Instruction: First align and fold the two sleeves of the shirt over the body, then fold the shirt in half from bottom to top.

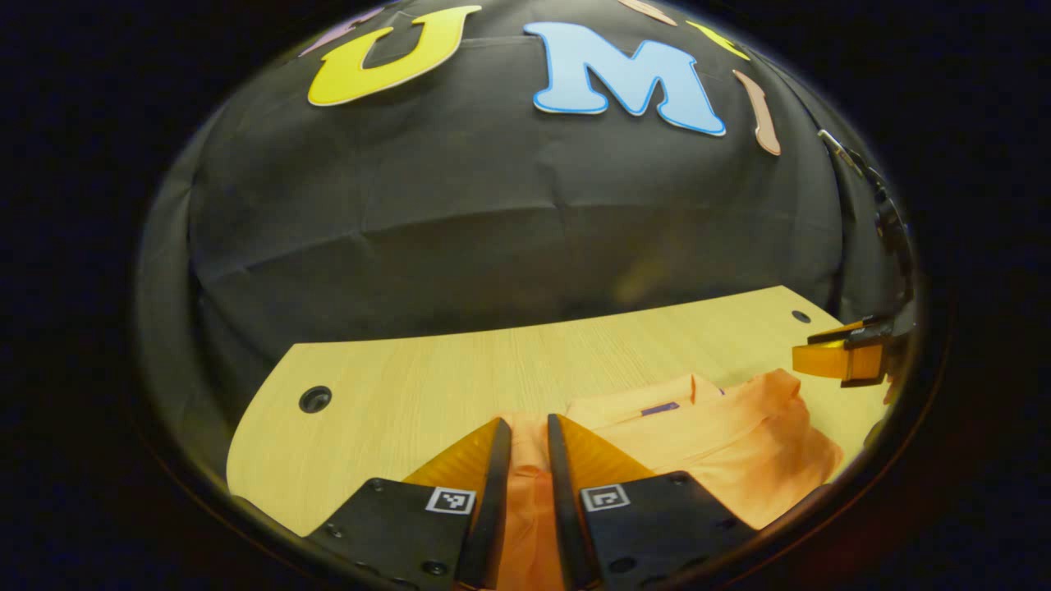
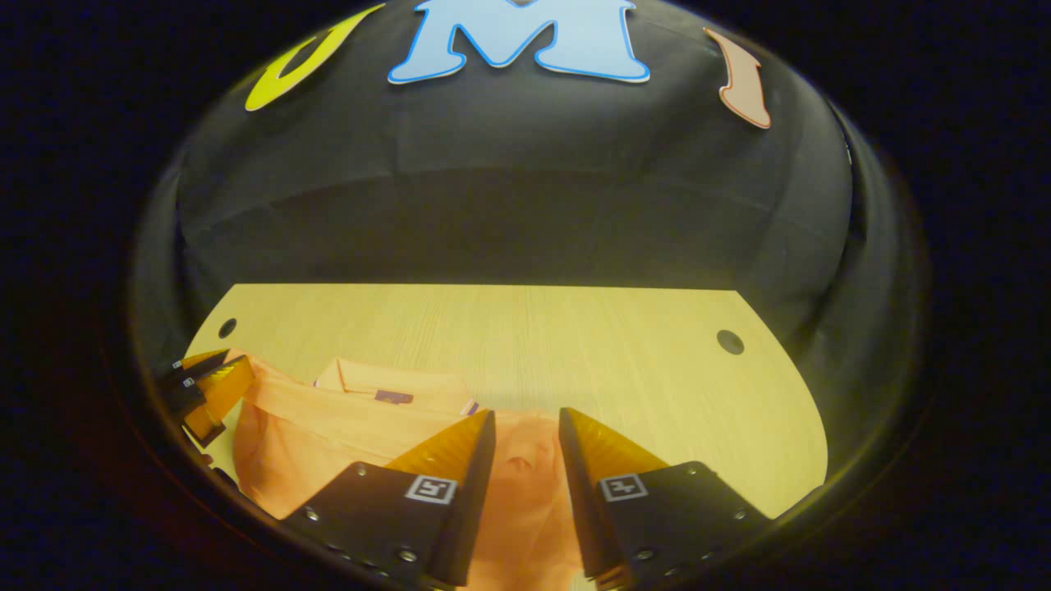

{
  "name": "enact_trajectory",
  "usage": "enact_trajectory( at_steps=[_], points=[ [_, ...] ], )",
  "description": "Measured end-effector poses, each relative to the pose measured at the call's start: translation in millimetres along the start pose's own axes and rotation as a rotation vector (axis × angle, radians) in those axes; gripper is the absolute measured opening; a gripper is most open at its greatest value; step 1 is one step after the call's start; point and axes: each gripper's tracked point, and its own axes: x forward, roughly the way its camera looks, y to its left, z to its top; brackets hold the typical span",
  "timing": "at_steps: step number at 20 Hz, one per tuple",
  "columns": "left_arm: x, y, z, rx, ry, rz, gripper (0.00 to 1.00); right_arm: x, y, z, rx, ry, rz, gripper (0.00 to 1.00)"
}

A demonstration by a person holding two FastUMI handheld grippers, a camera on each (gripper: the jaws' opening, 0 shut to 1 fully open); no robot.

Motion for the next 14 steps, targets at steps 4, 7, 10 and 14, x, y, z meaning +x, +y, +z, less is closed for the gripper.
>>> enact_trajectory(
  at_steps=[4,7,10,14],
  points=[
    [-32,0,18,0.012,-0.042,0.028,0.52,-28,-1,9,-0.016,-0.052,0.027,0.71],
    [-61,-8,28,0.005,-0.063,0.034,0.65,-56,-6,22,-0.029,-0.112,0.034,0.73],
    [-92,-16,41,0.012,-0.102,0.045,0.69,-88,-7,36,-0.027,-0.185,0.050,0.73],
    [-136,-30,59,0.006,-0.160,0.064,0.71,-130,-18,46,-0.040,-0.271,0.045,0.73]
  ],
)
